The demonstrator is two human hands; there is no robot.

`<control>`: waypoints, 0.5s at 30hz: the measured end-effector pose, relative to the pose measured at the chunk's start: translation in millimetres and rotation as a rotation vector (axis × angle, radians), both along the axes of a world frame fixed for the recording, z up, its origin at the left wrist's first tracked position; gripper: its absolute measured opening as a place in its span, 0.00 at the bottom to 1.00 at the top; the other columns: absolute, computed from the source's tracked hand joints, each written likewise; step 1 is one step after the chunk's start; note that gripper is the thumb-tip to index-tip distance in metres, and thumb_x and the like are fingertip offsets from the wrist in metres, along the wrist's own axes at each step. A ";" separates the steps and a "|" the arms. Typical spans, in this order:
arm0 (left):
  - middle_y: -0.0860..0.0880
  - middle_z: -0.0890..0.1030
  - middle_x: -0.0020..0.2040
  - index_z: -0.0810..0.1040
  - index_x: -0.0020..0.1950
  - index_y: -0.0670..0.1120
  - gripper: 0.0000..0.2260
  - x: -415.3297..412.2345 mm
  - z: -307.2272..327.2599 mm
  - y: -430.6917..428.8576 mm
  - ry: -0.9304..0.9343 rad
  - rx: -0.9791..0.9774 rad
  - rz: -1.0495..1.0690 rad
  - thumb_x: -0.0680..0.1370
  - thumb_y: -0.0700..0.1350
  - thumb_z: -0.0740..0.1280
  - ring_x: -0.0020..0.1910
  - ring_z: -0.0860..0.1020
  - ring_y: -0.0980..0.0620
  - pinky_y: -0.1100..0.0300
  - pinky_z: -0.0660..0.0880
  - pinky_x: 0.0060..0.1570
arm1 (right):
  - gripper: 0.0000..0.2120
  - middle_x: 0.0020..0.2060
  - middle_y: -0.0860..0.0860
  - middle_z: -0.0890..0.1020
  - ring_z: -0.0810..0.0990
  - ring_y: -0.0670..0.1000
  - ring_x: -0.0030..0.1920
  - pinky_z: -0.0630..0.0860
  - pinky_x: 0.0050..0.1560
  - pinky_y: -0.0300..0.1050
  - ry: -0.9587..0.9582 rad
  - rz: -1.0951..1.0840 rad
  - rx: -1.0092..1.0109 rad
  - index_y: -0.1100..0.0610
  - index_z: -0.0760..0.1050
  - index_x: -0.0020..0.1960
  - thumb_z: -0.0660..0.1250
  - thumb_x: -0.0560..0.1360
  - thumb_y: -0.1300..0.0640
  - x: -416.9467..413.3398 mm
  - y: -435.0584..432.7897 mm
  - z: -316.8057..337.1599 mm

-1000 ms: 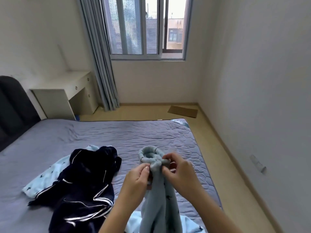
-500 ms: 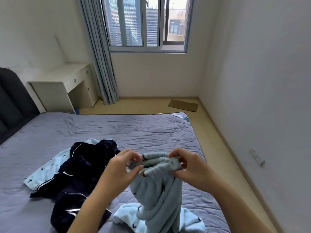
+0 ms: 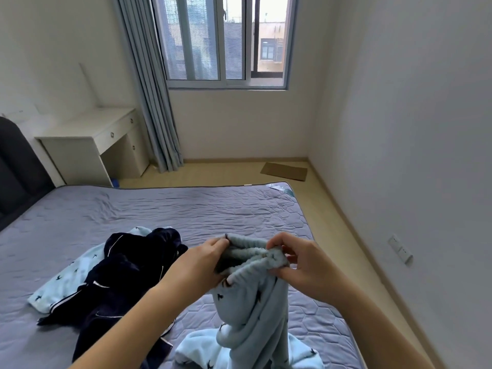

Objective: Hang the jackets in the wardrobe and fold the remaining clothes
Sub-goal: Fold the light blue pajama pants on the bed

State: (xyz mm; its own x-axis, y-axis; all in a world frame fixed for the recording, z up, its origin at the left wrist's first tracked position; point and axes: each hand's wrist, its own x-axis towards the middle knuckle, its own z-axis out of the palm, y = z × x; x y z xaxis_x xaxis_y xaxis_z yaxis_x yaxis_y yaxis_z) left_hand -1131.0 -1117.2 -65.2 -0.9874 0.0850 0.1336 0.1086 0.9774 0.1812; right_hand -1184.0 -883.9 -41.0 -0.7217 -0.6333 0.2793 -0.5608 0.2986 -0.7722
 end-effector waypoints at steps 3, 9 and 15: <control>0.53 0.70 0.64 0.73 0.62 0.52 0.29 -7.4 -4.6 2.0 -0.072 -0.126 -0.027 0.68 0.65 0.52 0.52 0.79 0.46 0.57 0.74 0.45 | 0.18 0.43 0.47 0.81 0.80 0.47 0.44 0.80 0.47 0.46 0.007 0.008 -0.025 0.49 0.75 0.50 0.71 0.68 0.68 0.5 2.6 -0.8; 0.51 0.72 0.46 0.77 0.45 0.50 0.10 -4.6 -19.3 7.9 0.018 -0.140 -0.078 0.69 0.54 0.66 0.40 0.80 0.46 0.57 0.67 0.29 | 0.17 0.43 0.46 0.81 0.81 0.49 0.45 0.81 0.47 0.46 -0.034 -0.025 -0.097 0.51 0.76 0.50 0.70 0.68 0.70 1.0 12.4 -4.1; 0.53 0.73 0.35 0.71 0.36 0.46 0.07 15.6 20.2 -24.0 0.203 0.325 -0.113 0.67 0.50 0.62 0.34 0.73 0.51 0.55 0.73 0.34 | 0.18 0.47 0.47 0.81 0.81 0.49 0.47 0.82 0.47 0.47 -0.091 -0.051 -0.020 0.47 0.74 0.49 0.72 0.69 0.67 -11.7 38.1 -2.7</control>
